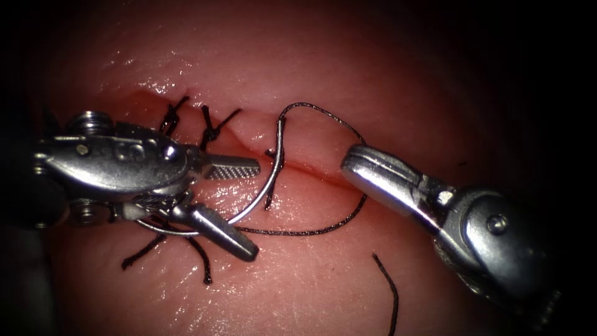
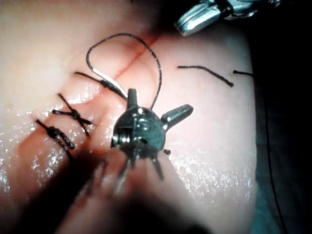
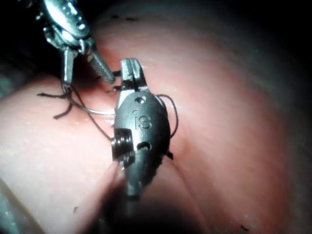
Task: Wound Closure
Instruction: Pick up the needle with the left gripper
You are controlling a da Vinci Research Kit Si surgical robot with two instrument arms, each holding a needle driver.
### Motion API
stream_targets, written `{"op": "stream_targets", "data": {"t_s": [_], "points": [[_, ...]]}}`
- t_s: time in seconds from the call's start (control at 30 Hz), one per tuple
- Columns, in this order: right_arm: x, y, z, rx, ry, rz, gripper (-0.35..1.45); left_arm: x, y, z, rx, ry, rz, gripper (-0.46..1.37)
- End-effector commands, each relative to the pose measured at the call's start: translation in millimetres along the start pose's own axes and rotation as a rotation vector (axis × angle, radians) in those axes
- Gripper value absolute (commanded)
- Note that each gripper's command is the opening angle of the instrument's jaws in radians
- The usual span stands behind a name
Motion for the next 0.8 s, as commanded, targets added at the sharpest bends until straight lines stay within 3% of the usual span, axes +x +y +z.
{"op": "stream_targets", "data": {"t_s": [0.03, 0.33, 0.6, 0.8], "points": [[0.0, 0.0, 0.0, -0.001, 0.000, 0.000, -0.35, 0.0, -0.1, -0.1, 0.016, -0.017, 0.009, 0.64], [-0.2, 0.0, 0.0, 0.000, 0.001, -0.001, -0.35, -2.0, 0.0, -0.4, 0.008, -0.052, 0.031, 0.50], [-0.5, -0.2, -0.1, 0.000, 0.005, -0.004, -0.35, -3.4, -0.7, 0.7, 0.007, -0.051, 0.034, 0.44], [-0.6, -0.2, -0.2, 0.000, 0.006, -0.005, -0.35, -5.0, -1.4, 1.6, -0.023, -0.060, 0.021, 0.26]]}}
